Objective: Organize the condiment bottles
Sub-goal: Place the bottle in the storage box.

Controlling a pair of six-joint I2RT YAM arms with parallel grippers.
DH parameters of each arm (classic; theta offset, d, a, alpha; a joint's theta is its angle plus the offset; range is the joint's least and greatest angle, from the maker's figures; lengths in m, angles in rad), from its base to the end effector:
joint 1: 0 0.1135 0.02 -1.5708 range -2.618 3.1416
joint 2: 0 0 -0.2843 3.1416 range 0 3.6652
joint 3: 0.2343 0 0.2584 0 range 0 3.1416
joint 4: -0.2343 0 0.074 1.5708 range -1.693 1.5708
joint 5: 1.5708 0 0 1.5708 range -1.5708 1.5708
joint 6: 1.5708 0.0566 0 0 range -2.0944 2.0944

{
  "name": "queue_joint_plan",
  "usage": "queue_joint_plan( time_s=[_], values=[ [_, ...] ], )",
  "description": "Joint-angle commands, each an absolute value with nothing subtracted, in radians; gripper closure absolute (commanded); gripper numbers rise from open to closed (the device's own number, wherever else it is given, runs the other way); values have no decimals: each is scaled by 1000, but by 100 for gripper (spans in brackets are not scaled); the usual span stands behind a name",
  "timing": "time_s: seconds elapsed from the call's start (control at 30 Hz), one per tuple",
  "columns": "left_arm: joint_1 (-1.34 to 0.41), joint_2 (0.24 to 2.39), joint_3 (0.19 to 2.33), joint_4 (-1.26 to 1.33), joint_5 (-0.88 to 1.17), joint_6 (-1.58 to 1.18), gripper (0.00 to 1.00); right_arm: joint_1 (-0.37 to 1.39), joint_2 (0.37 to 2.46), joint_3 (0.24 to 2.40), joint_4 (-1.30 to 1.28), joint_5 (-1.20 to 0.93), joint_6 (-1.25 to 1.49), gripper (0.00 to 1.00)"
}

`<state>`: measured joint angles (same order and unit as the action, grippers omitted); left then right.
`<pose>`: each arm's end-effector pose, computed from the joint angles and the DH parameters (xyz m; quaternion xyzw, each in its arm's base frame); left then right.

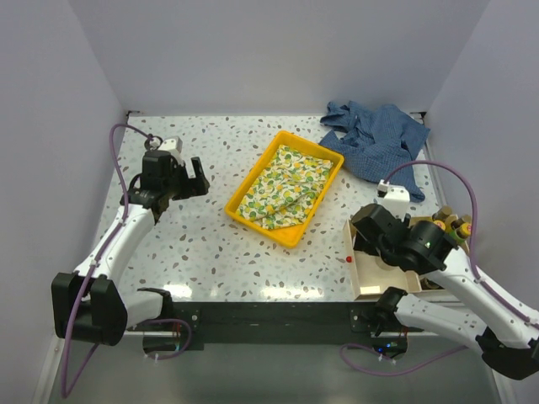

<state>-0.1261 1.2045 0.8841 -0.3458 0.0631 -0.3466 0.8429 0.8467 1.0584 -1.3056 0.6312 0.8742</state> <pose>0.2755 -0.0385 0.2761 -0.0852 0.8951 -0.1299 0.4180 0.1046 0.0672 0.3316 0.0878 0.9225 -0.0272 0.3750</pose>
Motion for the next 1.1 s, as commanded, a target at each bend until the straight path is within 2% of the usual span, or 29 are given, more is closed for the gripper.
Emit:
queue_joint_plan(
  time_s=[0.0,0.4,0.63,0.87,1.07],
  values=[
    [-120,1206,876,-321,57,-322,0,841,833,1060,-1324,623,887,100],
    [-120,1207,876,-319,54,-321,0,839,799,1020,-1306,649,891,100],
    [-121,1209,873,-319,52,-321,0,839,879,997,-1272,742,902,100],
    [-121,1209,874,-319,55,-319,0,821,939,948,-1155,706,877,100],
    [-123,1193,868,-311,69,-325,0,796,943,868,-1103,735,894,91]
  ],
)
